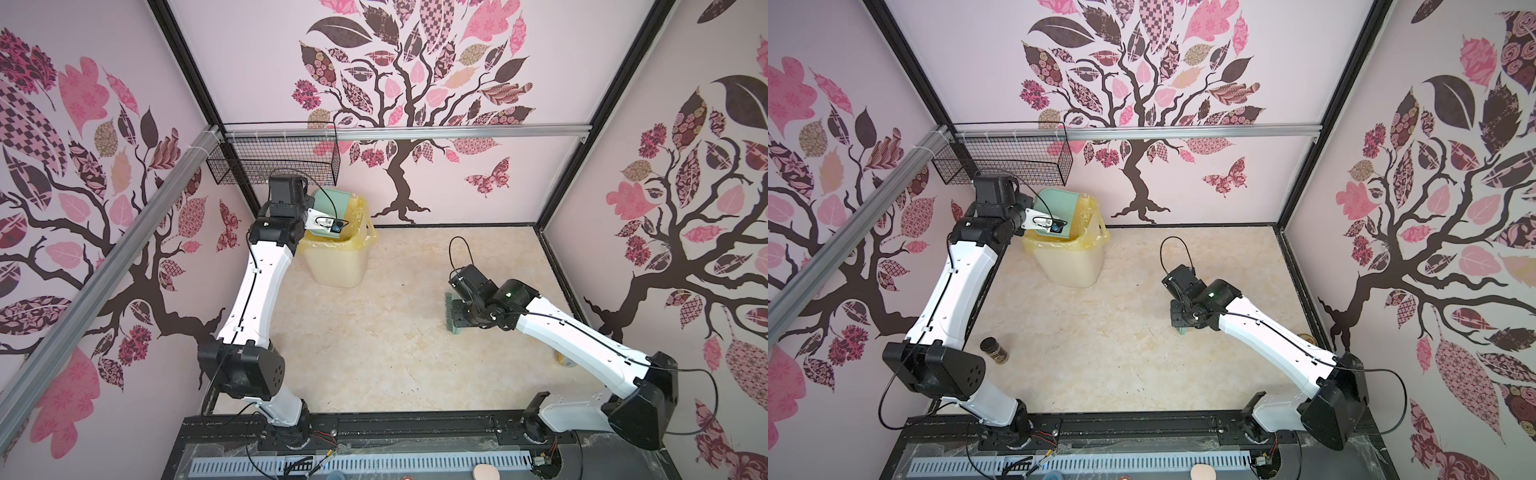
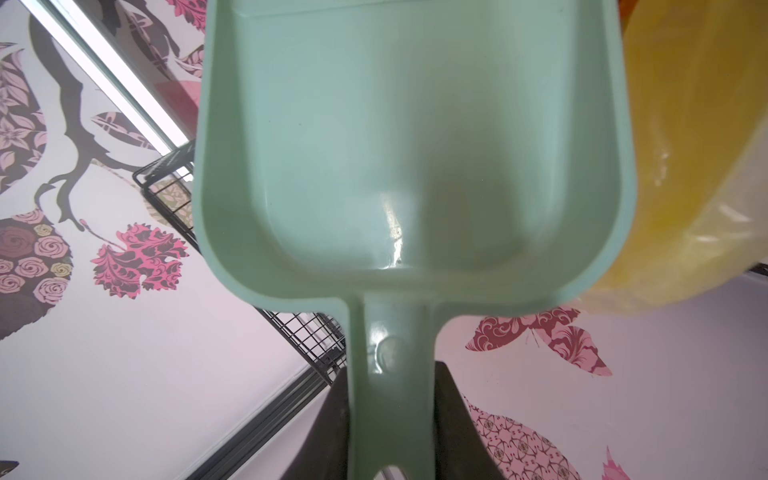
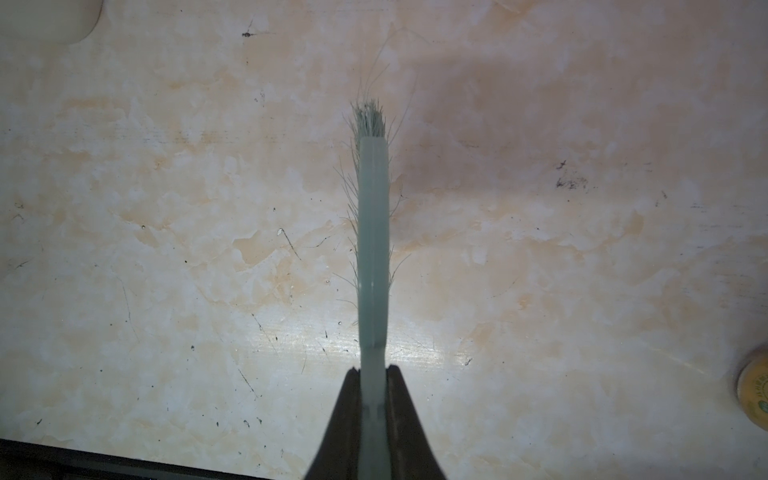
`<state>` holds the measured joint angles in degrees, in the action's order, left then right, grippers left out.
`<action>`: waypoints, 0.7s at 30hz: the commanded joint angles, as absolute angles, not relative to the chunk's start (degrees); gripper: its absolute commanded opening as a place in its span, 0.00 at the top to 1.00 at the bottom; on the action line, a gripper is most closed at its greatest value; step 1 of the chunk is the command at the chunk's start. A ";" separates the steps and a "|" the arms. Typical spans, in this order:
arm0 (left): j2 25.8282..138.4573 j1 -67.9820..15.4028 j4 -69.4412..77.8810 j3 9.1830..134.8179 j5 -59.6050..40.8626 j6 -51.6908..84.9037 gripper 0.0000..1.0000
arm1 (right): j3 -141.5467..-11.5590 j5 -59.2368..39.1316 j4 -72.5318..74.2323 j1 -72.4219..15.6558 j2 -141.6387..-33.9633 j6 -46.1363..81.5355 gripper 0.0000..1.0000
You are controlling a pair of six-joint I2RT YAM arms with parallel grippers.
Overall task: Sweep away the paper scraps from the table
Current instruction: 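Tip the dustpan with the left gripper to dump scraps into the bin, then lower the empty dustpan to the table with the left gripper and open it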
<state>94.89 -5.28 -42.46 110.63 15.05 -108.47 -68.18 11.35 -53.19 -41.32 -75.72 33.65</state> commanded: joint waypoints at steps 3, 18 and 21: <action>99.25 -4.49 -53.32 131.16 9.98 -93.98 1.00 | -68.03 11.76 -53.01 -41.00 -73.54 34.51 1.00; 71.58 -7.55 -69.48 97.35 -18.21 -63.43 1.00 | -76.43 19.25 -56.27 -41.04 -75.59 30.30 1.00; 66.41 -10.91 -65.12 82.52 -19.83 -58.18 1.00 | -79.78 23.28 -57.82 -40.99 -76.91 26.70 1.00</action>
<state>67.59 -9.06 -66.54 92.23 -14.13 -67.07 -76.12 17.58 -55.40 -41.32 -75.83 30.55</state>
